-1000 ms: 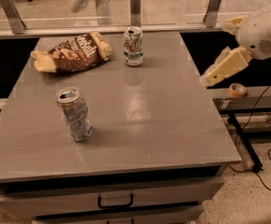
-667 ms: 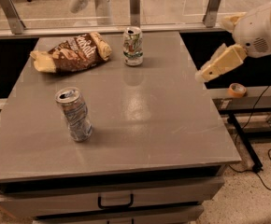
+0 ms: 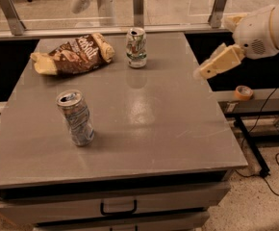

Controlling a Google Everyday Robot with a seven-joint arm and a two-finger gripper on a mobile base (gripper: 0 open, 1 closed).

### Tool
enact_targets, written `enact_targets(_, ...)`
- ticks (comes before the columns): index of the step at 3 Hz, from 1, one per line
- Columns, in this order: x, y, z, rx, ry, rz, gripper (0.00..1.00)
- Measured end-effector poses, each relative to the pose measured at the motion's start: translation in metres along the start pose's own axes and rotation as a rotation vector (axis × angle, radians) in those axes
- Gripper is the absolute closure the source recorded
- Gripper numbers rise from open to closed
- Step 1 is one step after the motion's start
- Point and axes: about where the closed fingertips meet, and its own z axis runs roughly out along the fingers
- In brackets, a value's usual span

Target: Move 7up can near redbull can

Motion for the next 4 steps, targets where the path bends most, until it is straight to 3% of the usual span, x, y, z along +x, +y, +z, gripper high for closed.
enact_targets(1, -0.022, -0.025, 0.050, 0.047, -0.102, 0.030, 0.00)
enact_targets(2, -0.030, -0.039, 0.099, 0.036, -0.170, 0.072, 0.00)
enact_targets(3, -0.035, -0.039, 0.159, -0.021, -0.216, 0.099, 0.00)
enact_targets(4, -0.048, -0.038, 0.191, -0.066, -0.242, 0.090, 0.00)
